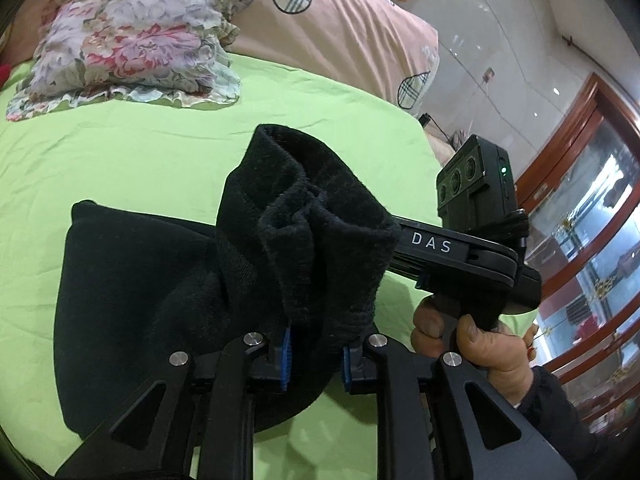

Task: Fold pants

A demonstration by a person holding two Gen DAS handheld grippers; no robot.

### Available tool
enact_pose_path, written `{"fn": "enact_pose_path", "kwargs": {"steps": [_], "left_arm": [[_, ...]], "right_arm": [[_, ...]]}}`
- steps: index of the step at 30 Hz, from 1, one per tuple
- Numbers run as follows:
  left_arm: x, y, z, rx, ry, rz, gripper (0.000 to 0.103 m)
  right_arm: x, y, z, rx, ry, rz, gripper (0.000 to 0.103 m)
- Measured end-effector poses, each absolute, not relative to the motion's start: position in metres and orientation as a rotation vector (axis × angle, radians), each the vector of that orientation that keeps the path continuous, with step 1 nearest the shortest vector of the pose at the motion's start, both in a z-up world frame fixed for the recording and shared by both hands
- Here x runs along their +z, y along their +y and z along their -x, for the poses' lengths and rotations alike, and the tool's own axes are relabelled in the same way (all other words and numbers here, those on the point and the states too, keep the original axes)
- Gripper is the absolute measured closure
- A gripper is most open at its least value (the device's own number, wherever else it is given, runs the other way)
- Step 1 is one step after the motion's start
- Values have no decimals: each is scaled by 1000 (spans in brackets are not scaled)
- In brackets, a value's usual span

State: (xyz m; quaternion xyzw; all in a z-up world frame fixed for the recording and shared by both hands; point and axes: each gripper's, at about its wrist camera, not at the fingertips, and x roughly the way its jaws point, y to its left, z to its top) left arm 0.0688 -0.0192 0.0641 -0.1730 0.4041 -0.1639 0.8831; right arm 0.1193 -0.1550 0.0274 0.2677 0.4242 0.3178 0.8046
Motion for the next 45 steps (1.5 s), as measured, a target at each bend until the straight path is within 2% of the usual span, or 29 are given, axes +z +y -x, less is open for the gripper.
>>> {"fn": "enact_pose_path", "kwargs": {"steps": [2,4,9,12,13,14,15,16,17,34,45], "left_arm": [[63,-25,-69,-353,848,339,79],[61,-33,-69,-375,855,311,66],[56,-47,-68,-385,859,266,54],[57,-48,-65,-427,858,284,39],[58,-47,-63,-451,855,303,37],[58,-45,-60,-468,847,322,36],[59,-44,-58,-474,842,332,35],[60,-42,-57,-475,837,339,34],[60,-38,-55,-470,833,346,34],[66,48,-33,-317,780,530,28],[59,89,-16,-222,757,584,24]], "right_arm": [[28,-157,-116,643,906,-554,95],[31,-163,-111,605,898,-544,95],[40,-190,-91,496,834,-585,95],[43,-201,-82,414,828,-576,94],[44,-205,-77,390,823,-579,88],[45,-209,-72,370,815,-588,72],[46,-214,-66,337,803,-599,59],[48,-217,-60,323,783,-612,38],[49,-218,-56,322,769,-622,31],[70,-182,-19,322,740,-523,30],[63,-165,-13,279,791,-470,25]]}}
